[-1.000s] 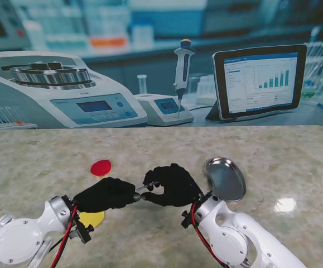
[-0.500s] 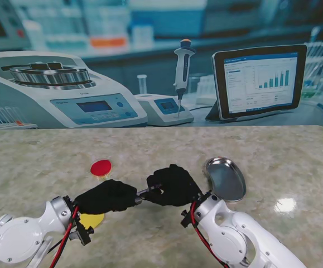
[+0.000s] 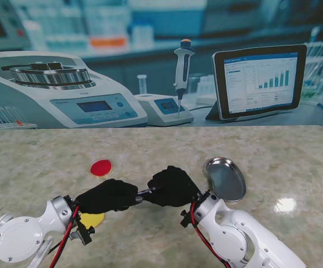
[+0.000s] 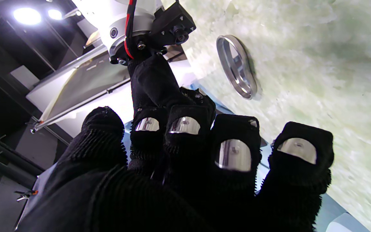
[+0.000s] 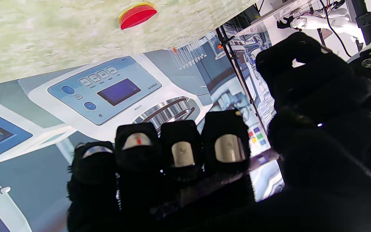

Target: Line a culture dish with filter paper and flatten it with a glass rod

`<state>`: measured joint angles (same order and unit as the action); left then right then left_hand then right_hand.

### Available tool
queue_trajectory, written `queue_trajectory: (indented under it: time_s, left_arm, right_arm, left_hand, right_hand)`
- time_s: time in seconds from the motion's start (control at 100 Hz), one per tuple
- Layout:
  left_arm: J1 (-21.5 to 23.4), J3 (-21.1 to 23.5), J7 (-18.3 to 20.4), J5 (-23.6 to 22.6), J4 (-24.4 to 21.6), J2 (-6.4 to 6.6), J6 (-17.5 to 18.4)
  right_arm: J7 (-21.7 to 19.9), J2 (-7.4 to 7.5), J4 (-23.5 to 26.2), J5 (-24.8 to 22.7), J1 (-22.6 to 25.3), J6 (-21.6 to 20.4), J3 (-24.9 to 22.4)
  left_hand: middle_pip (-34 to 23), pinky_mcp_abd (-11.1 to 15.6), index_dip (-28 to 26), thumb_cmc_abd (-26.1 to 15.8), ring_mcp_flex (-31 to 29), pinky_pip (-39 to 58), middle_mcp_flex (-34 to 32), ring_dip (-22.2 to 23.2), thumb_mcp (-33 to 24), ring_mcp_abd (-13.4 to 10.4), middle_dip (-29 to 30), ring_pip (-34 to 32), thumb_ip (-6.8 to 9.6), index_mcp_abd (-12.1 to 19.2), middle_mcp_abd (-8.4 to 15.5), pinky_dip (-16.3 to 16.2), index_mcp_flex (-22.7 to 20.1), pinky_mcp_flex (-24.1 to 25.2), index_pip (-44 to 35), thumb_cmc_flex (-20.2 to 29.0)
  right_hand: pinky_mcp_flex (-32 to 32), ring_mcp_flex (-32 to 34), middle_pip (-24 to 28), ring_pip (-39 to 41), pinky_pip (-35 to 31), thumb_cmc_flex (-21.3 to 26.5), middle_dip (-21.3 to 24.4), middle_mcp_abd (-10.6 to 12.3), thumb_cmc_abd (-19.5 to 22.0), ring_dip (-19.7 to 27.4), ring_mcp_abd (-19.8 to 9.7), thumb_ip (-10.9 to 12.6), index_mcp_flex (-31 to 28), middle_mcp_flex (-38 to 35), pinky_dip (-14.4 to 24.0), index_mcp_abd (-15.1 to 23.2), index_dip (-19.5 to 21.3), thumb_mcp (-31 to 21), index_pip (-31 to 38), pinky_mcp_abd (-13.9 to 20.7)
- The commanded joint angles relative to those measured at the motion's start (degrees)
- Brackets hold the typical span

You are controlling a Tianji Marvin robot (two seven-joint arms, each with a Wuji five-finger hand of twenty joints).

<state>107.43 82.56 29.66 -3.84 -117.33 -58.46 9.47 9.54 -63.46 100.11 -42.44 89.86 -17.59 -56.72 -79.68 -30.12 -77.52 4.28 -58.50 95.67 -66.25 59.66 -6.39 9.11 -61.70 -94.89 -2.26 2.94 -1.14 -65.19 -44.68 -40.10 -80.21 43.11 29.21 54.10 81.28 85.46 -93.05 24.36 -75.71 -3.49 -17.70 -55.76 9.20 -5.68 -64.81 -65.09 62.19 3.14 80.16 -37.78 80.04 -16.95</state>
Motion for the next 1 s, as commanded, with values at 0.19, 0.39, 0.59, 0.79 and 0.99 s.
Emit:
queue_trajectory:
  time_s: [0.19,0.39,0.59,0.79,0.99]
  left_arm:
    - [0.15,0.14,0.91,0.86,0.00,0.10,0.27]
    - [0.42,0.65,1.29,0.93,-0.05,0.18,0.59]
    - [0.53,1.06,1.32,1.10,0.09,0.19,1.16]
    - [0.67,1.61,1.52,1.11,0.21,0.25,1.76]
    - [0.94,2.59,1.98,1.47,0.22,0.31,2.13]
  right_arm:
    - [0.40,-0.24,-0.12,-0.86,-0.11,-0.58,0.26]
    - [0.37,-0.26,-0.10,-0.68,-0.03,-0.60,0.26]
    - [0.20,-0.22,0.01,-0.65,0.07,-0.40,0.15]
    - [0.11,-0.20,0.01,-0.71,0.08,-0.29,0.12]
    - [0.00,-0.19,0.16,-0.61,0.34,-0.09,-0.06]
  left_hand:
    - [10.18,-4.31,4.44,-3.00,9.37,-8.36,6.02,1.84,5.14,6.53,1.93,9.04,1.16,-0.29,-1.15,-5.46,2.93,11.51,5.44,3.58]
    - [22.10,-1.34,9.01,-2.44,19.61,-12.02,13.71,0.21,5.87,9.57,4.06,19.20,1.34,4.11,-5.11,-6.34,7.65,17.75,12.66,3.95]
    - [30.13,1.26,13.69,0.85,26.61,-16.52,20.72,-1.42,5.24,9.68,7.87,27.57,1.26,9.42,-5.40,-4.49,12.51,25.04,18.08,3.67]
    - [37.28,2.64,25.02,2.53,32.43,-19.11,28.21,-2.32,4.57,9.29,12.28,34.36,1.30,12.32,-5.62,-1.99,14.34,30.31,25.90,2.04]
    - [47.77,3.36,42.27,2.02,36.95,-22.13,35.68,-5.80,4.47,7.85,20.70,42.96,1.48,10.97,-5.37,2.62,16.09,35.05,37.21,0.49]
  right_hand:
    - [-2.23,0.52,2.78,2.46,-4.18,1.80,-2.88,-1.40,8.15,-2.21,1.16,2.21,-2.69,0.27,3.29,-2.10,1.59,0.66,2.87,-1.01]
    - [-2.24,0.47,2.80,2.52,-4.36,2.06,-3.26,-1.42,8.13,-2.98,1.19,2.41,-2.70,0.11,4.19,-2.33,1.59,1.09,2.93,-0.96]
    - [-2.17,0.54,2.90,2.57,-4.37,2.07,-3.43,-1.51,8.16,-3.36,1.23,2.44,-2.73,0.07,4.54,-2.39,1.55,1.15,3.02,-0.96]
    - [-2.07,0.71,3.00,2.66,-4.52,2.09,-3.55,-1.47,8.13,-3.64,1.13,2.48,-2.82,-0.05,4.86,-2.38,1.50,1.16,3.08,-0.77]
    - [-1.90,0.90,3.05,2.72,-4.62,2.09,-3.64,-1.41,8.10,-3.85,1.06,2.52,-2.93,-0.20,5.14,-2.45,1.43,1.14,3.14,-0.72]
